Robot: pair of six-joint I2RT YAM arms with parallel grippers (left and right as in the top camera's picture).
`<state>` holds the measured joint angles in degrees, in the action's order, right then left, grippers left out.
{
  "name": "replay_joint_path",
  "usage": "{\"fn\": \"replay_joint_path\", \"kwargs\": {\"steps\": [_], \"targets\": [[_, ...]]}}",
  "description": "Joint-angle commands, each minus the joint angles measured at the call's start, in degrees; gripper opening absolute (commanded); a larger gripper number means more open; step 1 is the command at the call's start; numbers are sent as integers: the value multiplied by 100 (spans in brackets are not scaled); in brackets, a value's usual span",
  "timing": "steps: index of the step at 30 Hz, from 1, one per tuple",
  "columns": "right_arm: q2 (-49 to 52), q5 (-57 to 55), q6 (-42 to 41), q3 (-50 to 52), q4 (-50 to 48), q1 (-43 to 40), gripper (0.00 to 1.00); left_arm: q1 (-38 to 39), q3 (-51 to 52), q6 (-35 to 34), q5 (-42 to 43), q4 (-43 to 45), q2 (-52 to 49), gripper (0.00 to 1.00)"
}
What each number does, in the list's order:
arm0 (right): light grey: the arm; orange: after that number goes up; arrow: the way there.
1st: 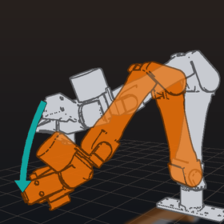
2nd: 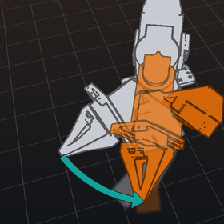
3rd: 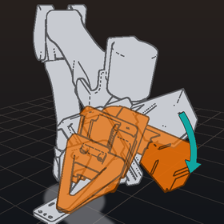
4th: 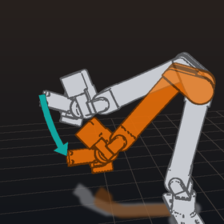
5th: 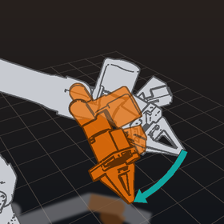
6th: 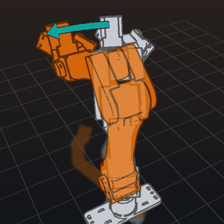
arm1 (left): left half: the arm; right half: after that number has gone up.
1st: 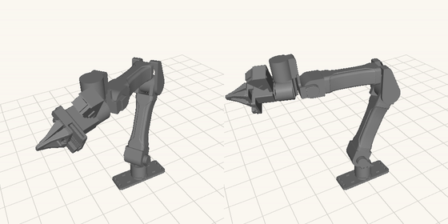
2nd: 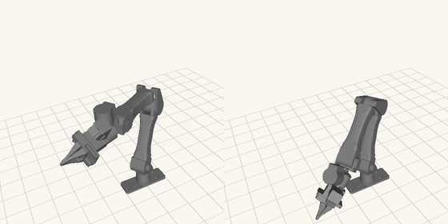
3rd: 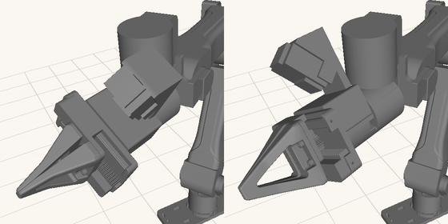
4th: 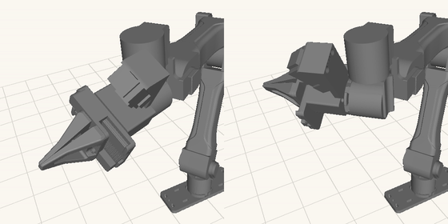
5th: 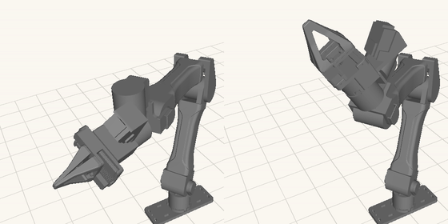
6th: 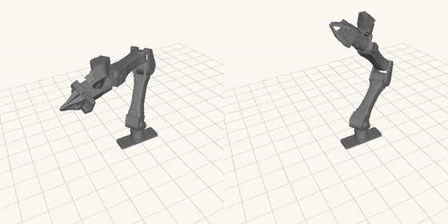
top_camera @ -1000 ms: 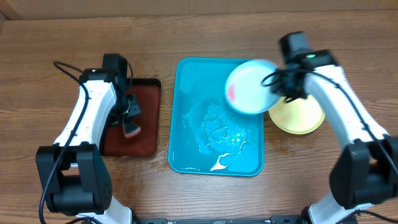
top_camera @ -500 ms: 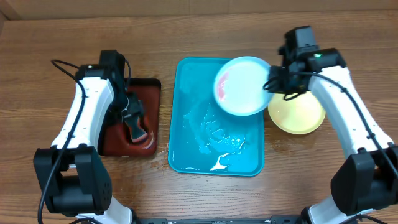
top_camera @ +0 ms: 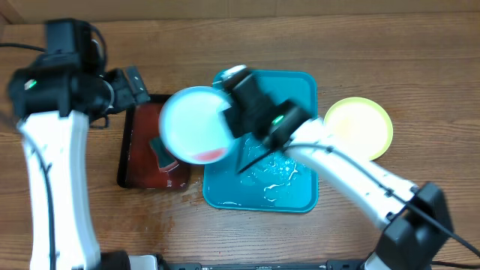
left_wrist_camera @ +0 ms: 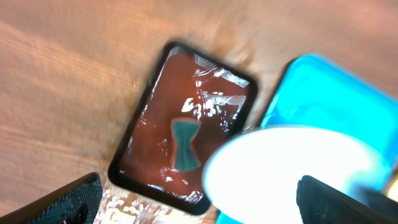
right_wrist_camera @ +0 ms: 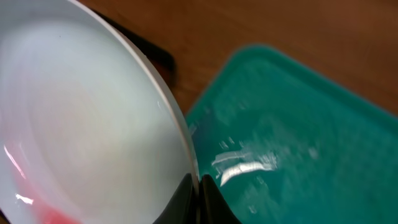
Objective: Clean dirty plates on tray and stack at the side
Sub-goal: 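Lift the white plate with right gripper and tilt it over black tray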
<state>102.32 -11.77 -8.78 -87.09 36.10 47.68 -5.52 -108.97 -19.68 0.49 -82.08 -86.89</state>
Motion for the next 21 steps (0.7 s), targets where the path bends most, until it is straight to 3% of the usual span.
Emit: {"fn": "replay_joint_path", "kwargs": {"steps": [1, 6, 10, 15, 21], "targets": [[361, -1414, 9, -142, -651, 455, 4, -15, -446, 44, 151, -63, 424, 100], [717, -2376, 68, -142, -1609, 833, 4, -15, -632, 42, 144, -50, 903, 100], [732, -2514, 813, -144, -2168, 1086, 4, -13, -632, 44, 140, -46, 1117, 100], [732, -2702, 2437, -142, -2730, 1458, 4, -13, -627, 44, 144, -63, 1126, 100], [732, -3609, 2879, -142, -3134, 1720, 4, -13, -625, 44, 144, -201, 1036, 100]]}}
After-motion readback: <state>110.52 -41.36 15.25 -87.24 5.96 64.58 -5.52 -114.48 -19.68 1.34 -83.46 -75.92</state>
